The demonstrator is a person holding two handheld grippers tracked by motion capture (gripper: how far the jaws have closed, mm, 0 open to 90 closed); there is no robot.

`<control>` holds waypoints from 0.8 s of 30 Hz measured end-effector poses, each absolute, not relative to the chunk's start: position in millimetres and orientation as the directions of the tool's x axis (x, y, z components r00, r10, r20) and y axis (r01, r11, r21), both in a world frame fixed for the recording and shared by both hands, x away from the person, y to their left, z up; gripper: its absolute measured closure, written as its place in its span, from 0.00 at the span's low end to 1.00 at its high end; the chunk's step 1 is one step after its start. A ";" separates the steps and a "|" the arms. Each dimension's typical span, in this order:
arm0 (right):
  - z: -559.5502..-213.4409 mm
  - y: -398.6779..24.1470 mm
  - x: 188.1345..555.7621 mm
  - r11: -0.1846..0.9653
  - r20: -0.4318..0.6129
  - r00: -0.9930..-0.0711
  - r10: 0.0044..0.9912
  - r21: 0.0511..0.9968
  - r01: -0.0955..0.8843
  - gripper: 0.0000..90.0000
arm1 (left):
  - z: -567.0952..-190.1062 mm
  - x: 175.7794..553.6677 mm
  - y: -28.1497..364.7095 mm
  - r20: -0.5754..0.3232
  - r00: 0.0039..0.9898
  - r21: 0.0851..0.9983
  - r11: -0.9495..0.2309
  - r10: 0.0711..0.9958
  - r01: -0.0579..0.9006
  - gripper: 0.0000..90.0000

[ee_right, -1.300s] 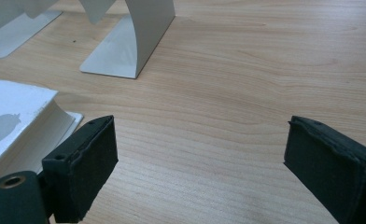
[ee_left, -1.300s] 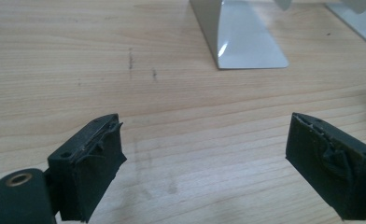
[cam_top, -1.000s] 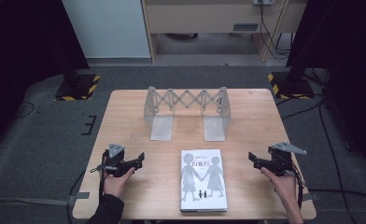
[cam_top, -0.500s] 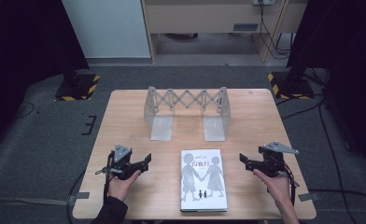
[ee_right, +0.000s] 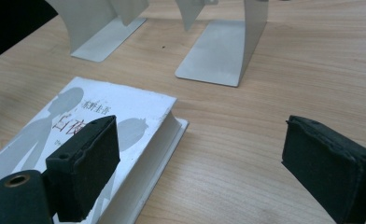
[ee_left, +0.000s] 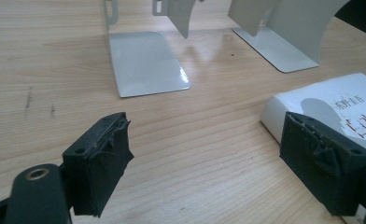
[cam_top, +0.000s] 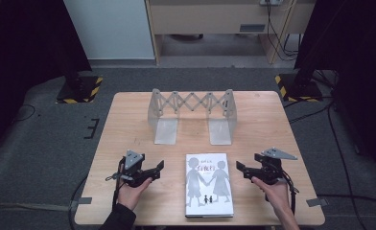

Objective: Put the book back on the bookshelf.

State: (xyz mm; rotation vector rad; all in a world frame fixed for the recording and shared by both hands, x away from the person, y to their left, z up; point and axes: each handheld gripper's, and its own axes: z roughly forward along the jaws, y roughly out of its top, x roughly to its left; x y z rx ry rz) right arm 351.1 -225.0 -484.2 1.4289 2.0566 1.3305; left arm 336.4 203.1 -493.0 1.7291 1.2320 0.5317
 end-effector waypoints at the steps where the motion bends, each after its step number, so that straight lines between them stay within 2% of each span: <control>1: -485.1 -223.3 350.8 0.081 0.238 -0.461 0.855 0.816 0.573 0.13 | -493.3 336.0 201.2 -0.156 0.413 0.859 -0.083 0.897 0.505 0.17; 14: -493.8 -209.4 346.1 0.124 0.215 -0.503 0.837 0.821 0.557 0.14 | -498.3 331.7 181.7 -0.134 0.463 0.854 -0.135 0.876 0.502 0.17; 17: -497.6 -202.5 344.3 0.167 0.178 -0.528 0.831 0.825 0.540 0.14 | -500.3 331.1 176.4 -0.130 0.473 0.851 -0.147 0.871 0.504 0.18; 24: -503.2 -189.1 341.3 0.160 0.214 -0.552 0.806 0.819 0.551 0.15 | -503.0 326.9 163.8 -0.109 0.506 0.849 -0.185 0.855 0.495 0.21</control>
